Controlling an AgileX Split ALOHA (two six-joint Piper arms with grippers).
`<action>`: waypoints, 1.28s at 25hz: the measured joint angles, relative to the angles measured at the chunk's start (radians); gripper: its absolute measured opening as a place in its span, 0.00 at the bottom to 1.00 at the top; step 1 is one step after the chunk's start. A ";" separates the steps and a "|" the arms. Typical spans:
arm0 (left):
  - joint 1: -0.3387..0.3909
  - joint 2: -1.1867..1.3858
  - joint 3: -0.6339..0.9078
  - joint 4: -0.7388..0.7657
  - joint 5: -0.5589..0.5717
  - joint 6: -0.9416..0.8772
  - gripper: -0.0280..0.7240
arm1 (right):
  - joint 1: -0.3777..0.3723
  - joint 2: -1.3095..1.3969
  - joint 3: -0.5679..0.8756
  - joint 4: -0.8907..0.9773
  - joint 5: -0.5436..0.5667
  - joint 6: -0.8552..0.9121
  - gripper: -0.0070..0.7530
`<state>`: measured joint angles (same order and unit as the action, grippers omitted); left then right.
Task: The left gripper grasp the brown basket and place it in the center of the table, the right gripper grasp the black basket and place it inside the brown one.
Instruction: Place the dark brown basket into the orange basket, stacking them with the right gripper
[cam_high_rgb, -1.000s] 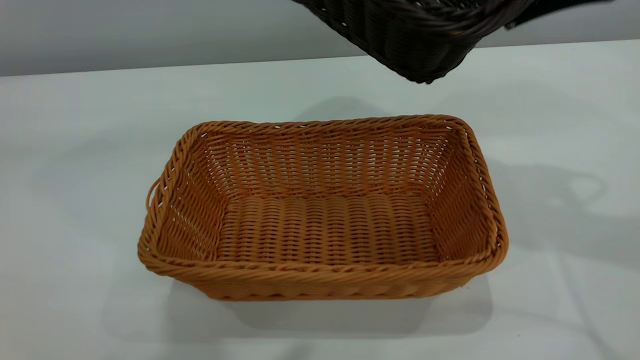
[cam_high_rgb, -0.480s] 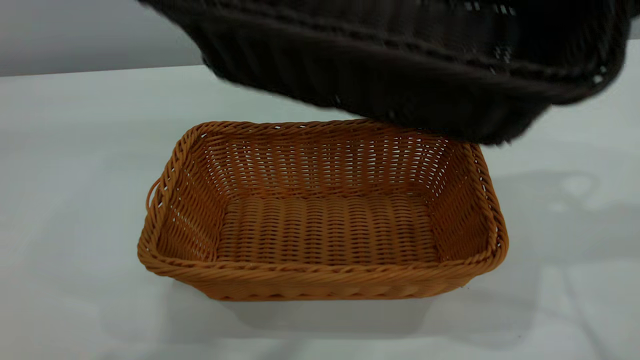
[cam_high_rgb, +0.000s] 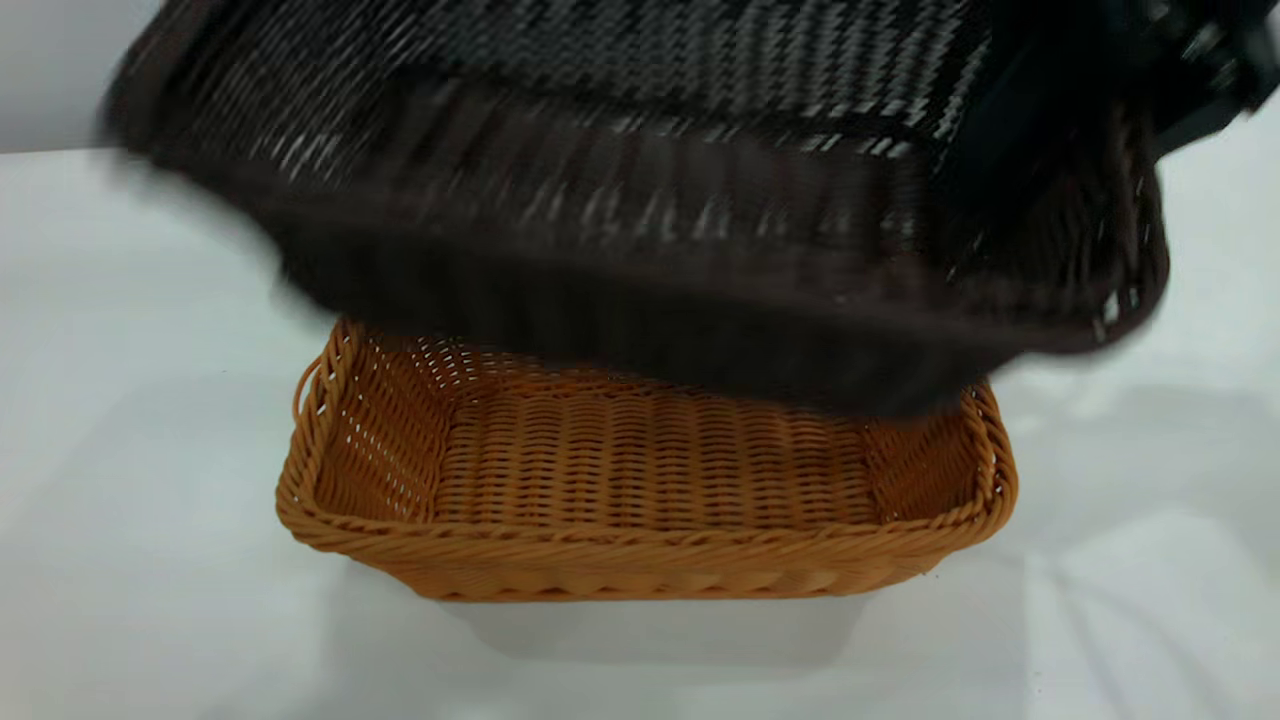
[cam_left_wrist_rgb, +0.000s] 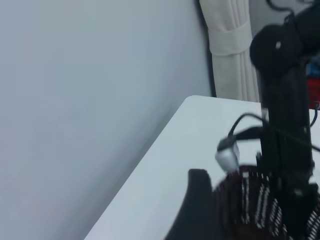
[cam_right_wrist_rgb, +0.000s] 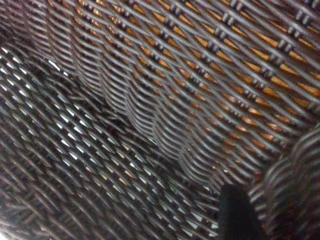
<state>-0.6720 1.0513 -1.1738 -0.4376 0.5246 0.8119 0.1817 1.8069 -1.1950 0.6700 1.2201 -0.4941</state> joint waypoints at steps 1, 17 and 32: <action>0.000 0.000 0.000 0.000 0.000 0.000 0.74 | 0.015 0.006 0.000 -0.008 0.000 -0.007 0.41; 0.000 0.002 0.000 -0.032 0.044 -0.001 0.74 | 0.079 0.061 -0.122 -0.044 0.005 -0.070 0.41; 0.000 0.002 0.000 -0.032 0.054 -0.001 0.74 | 0.089 0.187 -0.179 -0.073 -0.004 -0.072 0.41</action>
<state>-0.6720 1.0538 -1.1738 -0.4693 0.5791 0.8110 0.2711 1.9939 -1.3737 0.5967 1.2165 -0.5660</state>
